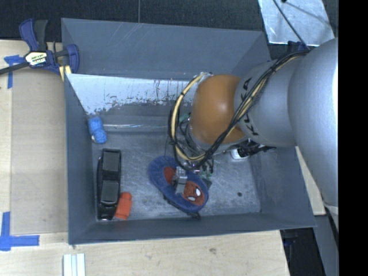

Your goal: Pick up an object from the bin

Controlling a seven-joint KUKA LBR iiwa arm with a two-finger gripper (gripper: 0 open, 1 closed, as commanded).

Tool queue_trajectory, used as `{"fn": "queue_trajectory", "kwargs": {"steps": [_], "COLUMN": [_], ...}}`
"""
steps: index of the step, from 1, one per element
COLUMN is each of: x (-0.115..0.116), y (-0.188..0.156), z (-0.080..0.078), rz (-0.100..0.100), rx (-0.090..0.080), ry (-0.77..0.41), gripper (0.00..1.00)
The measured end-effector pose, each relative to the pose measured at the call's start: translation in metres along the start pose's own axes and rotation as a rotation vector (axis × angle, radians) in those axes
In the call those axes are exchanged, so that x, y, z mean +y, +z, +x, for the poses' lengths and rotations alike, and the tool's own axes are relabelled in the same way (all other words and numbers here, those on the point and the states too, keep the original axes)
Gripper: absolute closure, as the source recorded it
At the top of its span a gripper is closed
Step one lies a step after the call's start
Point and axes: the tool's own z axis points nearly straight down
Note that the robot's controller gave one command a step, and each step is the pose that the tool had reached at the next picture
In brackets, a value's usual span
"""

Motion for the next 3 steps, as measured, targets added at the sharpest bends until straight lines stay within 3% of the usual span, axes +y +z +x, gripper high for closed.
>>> {"fn": "queue_trajectory", "kwargs": {"steps": [1,2,3], "x": [0.001,-0.002,0.034], "y": [-0.003,-0.179,-0.13], "z": [-0.003,0.005,0.022], "rz": [-0.005,-0.004,-0.003], "rx": [-0.011,-0.01,0.001], "ry": [0.002,0.008,-0.317], "gripper": [1.0,1.0,1.0]}}
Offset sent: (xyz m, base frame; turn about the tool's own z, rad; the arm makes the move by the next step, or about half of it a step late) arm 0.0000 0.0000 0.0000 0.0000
